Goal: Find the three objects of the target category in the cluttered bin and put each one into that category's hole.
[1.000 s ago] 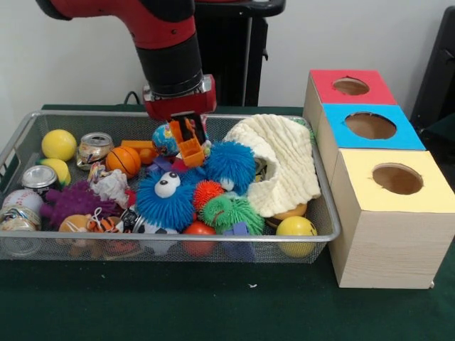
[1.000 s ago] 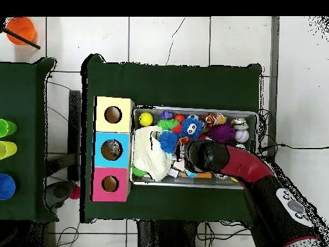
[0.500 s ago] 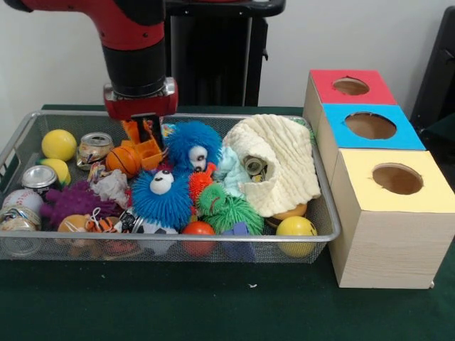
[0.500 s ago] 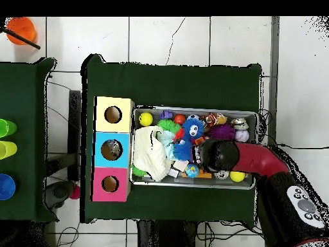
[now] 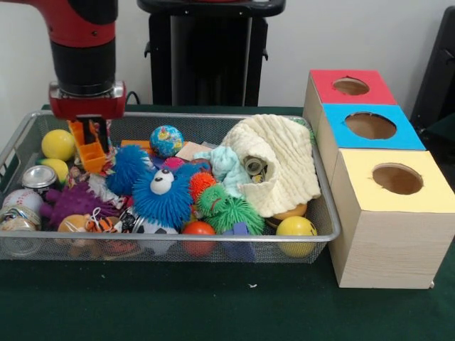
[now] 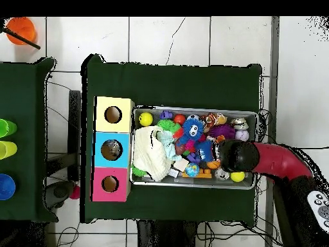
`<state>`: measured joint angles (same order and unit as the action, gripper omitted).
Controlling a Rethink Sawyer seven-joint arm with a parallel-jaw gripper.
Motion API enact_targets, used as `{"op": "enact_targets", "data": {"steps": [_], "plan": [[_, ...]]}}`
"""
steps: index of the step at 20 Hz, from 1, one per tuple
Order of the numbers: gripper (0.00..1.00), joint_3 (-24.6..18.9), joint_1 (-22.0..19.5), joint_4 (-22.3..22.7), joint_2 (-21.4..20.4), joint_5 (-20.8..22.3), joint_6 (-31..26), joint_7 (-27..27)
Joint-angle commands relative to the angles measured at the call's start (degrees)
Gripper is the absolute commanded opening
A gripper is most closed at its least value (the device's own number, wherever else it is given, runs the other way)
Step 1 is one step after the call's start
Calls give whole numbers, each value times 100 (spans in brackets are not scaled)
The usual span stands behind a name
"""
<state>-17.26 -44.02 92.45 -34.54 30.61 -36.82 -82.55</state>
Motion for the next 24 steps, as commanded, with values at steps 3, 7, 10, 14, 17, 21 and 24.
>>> {"op": "enact_targets", "data": {"steps": [3, 7, 10, 14, 17, 21, 24], "plan": [[0, -497, -363, -559, 65, 580, -651, 1720], [0, -553, -470, -579, 41, 601, -709, 1681], [0, -628, -513, -550, 38, 595, -700, 1612], [100, -606, -527, -532, 71, 419, -793, 1253], [100, -733, -632, -429, 116, 221, -567, 981], [100, -827, -709, -377, 158, 112, -476, 819], [100, -894, -760, -345, 171, 94, -339, 710]]}}
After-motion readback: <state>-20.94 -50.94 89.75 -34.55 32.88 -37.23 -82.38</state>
